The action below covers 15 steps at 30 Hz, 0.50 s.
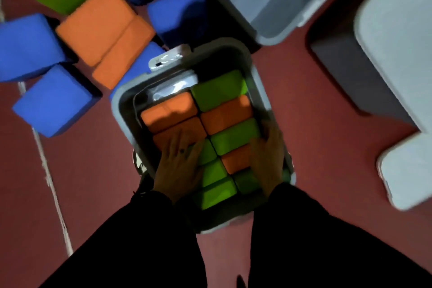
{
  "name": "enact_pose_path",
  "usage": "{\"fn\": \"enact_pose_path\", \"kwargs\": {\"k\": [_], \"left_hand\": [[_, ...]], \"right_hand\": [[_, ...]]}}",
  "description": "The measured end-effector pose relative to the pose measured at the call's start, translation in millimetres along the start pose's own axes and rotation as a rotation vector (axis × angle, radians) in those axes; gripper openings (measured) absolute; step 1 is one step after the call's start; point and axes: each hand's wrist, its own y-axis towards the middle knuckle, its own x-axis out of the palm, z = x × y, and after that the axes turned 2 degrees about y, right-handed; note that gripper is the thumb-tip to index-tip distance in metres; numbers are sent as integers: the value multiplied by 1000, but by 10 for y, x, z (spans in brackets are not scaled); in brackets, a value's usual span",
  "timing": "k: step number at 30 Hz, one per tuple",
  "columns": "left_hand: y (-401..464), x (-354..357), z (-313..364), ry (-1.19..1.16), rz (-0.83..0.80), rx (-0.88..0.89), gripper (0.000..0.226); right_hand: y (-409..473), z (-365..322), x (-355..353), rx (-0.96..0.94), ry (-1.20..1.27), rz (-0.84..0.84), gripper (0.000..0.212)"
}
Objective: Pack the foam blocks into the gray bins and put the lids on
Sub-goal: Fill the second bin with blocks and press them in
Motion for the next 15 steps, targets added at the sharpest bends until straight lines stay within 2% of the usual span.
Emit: {"fn": "enact_pose_path", "kwargs": {"k": [1, 4, 6, 9, 11, 13, 15], "left_hand": [[26, -10, 8, 0, -24, 2, 88], [175, -60, -44, 70, -34, 25, 90], [190, -63, -25, 145, -85, 64, 92], [-3, 75, 128, 124, -129, 97, 89], [-213, 239, 343, 141, -191, 104, 88], [-428, 536, 578, 140, -295, 94, 98], [-575, 840, 754, 147, -347, 25, 120]], "right_hand": [[-227, 189, -43, 148, 61, 42, 48], [-719, 615, -35, 511, 181, 82, 73], [-821, 738, 21, 576, 273, 98, 82], [-643, 941, 145, 672, 455, 136, 117], [-362, 1057, 228, 777, 571, 150, 132], [-196, 1062, 235, 874, 672, 135, 129], [-102, 1168, 264, 909, 713, 80, 123]]}}
